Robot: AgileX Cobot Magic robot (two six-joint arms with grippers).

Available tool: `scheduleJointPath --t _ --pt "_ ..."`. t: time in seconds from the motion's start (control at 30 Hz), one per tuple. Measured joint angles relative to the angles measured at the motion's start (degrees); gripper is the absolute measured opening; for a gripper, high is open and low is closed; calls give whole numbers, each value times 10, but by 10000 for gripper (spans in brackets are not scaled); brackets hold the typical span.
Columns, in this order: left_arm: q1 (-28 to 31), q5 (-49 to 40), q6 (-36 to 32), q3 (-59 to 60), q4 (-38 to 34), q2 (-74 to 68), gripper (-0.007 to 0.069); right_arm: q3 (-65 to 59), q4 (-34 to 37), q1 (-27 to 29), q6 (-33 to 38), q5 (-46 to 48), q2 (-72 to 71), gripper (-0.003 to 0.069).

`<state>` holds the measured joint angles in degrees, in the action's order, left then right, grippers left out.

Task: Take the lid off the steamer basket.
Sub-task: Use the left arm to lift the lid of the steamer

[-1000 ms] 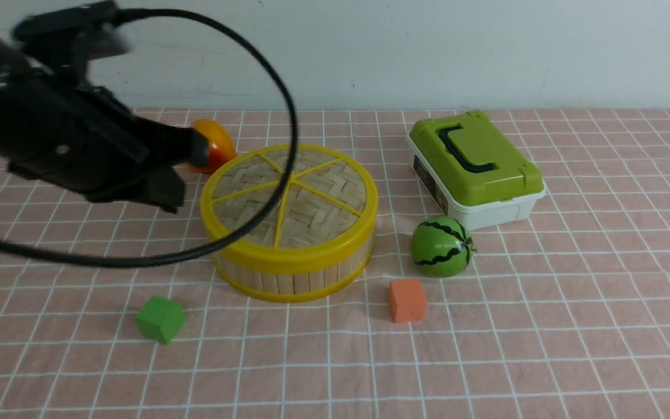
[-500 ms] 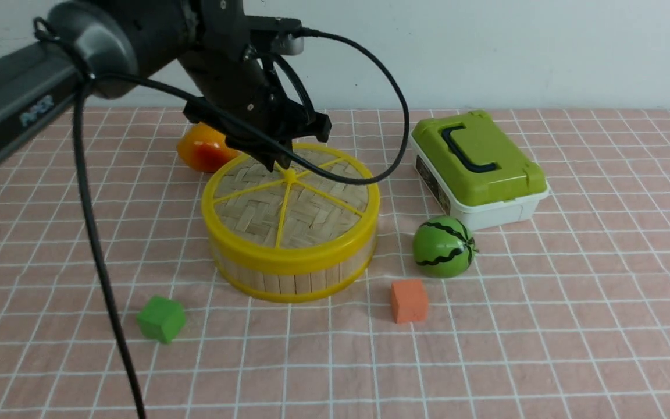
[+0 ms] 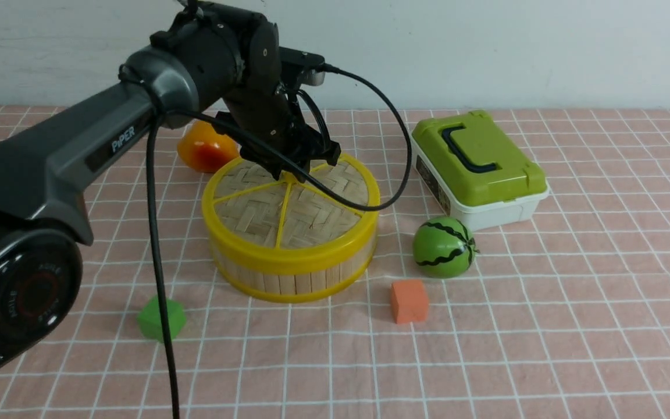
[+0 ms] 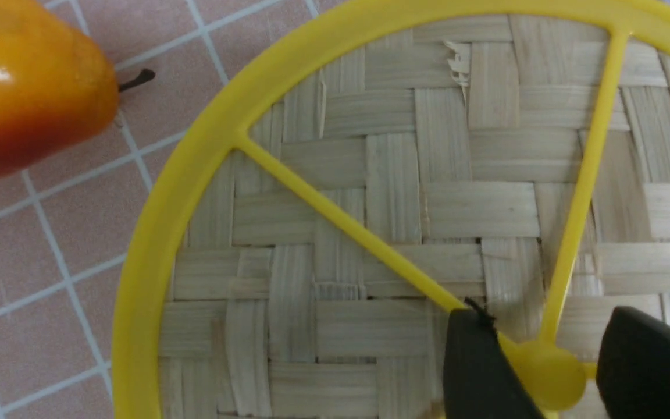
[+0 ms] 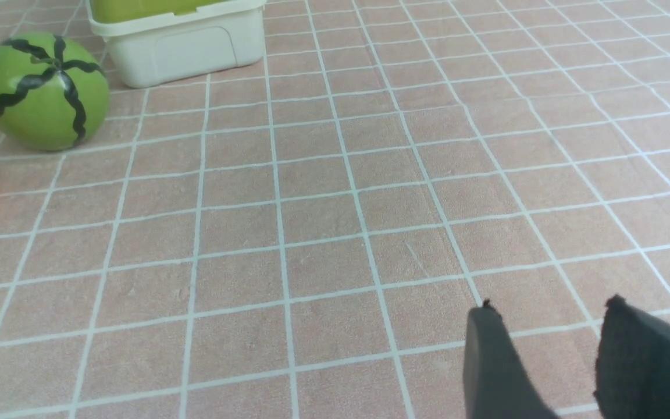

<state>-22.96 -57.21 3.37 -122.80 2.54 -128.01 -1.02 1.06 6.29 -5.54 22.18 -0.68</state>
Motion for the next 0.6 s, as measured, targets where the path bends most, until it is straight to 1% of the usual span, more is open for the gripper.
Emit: scheduleJointPath --t 0.1,0.33,0.43,0.5,0.6 --pt "0 -14 -1 0 1 0 274 0 0 0 0 0 0 242" --pt "-14 -26 0 0 32 1 235 0 0 0 0 0 0 242" --pt "-17 -22 17 0 36 1 235 0 0 0 0 0 0 242" --pt "-17 -15 38 0 46 1 238 0 0 0 0 0 0 242" --pt "-17 -15 51 0 64 1 239 0 0 0 0 0 0 242"
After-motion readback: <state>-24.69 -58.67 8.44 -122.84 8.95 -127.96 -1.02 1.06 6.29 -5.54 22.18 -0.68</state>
